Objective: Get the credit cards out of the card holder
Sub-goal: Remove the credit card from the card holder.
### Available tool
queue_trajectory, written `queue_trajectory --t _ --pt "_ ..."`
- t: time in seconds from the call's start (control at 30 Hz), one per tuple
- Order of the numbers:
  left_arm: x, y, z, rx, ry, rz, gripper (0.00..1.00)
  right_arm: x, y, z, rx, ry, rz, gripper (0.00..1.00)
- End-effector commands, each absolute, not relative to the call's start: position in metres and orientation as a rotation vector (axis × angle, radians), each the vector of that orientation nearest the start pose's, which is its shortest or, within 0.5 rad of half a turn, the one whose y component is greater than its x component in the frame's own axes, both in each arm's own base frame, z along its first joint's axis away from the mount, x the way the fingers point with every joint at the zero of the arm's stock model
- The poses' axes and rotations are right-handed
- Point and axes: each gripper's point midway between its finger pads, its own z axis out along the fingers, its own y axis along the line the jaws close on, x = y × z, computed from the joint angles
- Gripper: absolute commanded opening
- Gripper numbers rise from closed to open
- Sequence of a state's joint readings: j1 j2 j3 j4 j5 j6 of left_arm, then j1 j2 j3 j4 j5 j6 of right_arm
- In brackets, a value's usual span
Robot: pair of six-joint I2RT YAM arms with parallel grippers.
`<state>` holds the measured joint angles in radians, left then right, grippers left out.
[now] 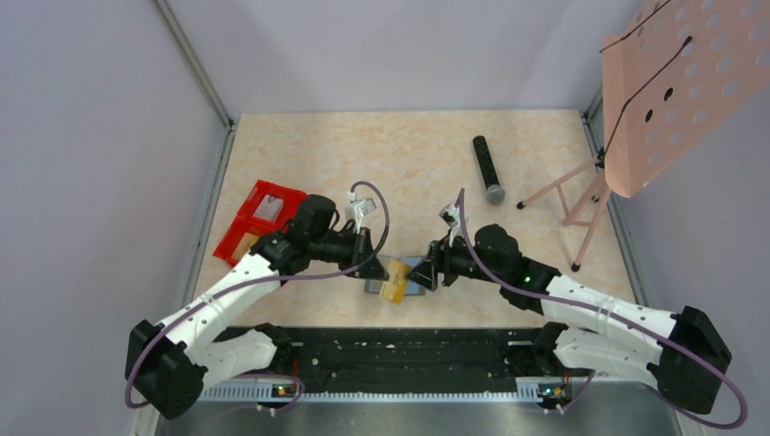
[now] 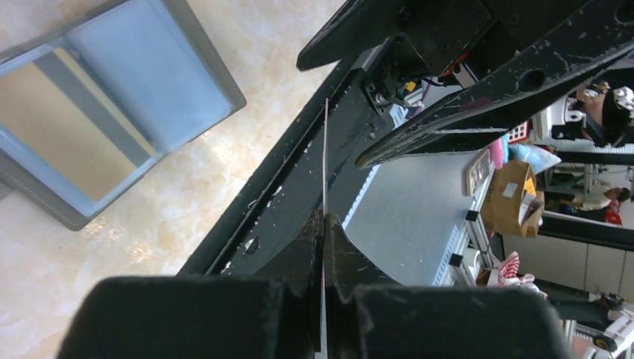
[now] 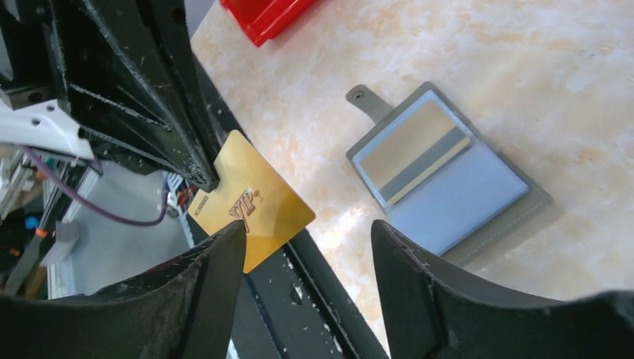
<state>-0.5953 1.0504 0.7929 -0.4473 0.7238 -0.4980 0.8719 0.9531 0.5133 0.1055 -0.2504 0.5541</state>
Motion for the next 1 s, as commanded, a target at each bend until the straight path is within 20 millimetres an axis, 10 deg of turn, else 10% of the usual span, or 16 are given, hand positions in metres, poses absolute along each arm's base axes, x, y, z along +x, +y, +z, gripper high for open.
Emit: queue_trajectory --t 0.0,0.23,0.37,0.67,0.97 --pt "0.142 -0.263 0.201 0.627 2.299 -1.435 0.0 0.158 0.312 0.203 -0.631 1.894 1.274 0.57" --pt "0.142 -0.264 0.2 0.633 2.299 -1.436 0.0 0.154 0.323 0.209 -0.669 1.848 1.349 0.32" --pt "0.148 -0.262 0.198 0.601 2.32 -1.386 0.01 0.153 0.323 0.213 -0.667 1.833 1.359 0.0" --pt "0.179 -0.246 0.201 0.465 2.336 -1.128 0.35 0.168 0.316 0.231 -0.453 1.814 1.411 0.0" --pt "0.227 -0.201 0.237 -0.06 2.201 -0.918 0.59 0.221 0.292 0.244 -0.128 1.788 1.388 0.0"
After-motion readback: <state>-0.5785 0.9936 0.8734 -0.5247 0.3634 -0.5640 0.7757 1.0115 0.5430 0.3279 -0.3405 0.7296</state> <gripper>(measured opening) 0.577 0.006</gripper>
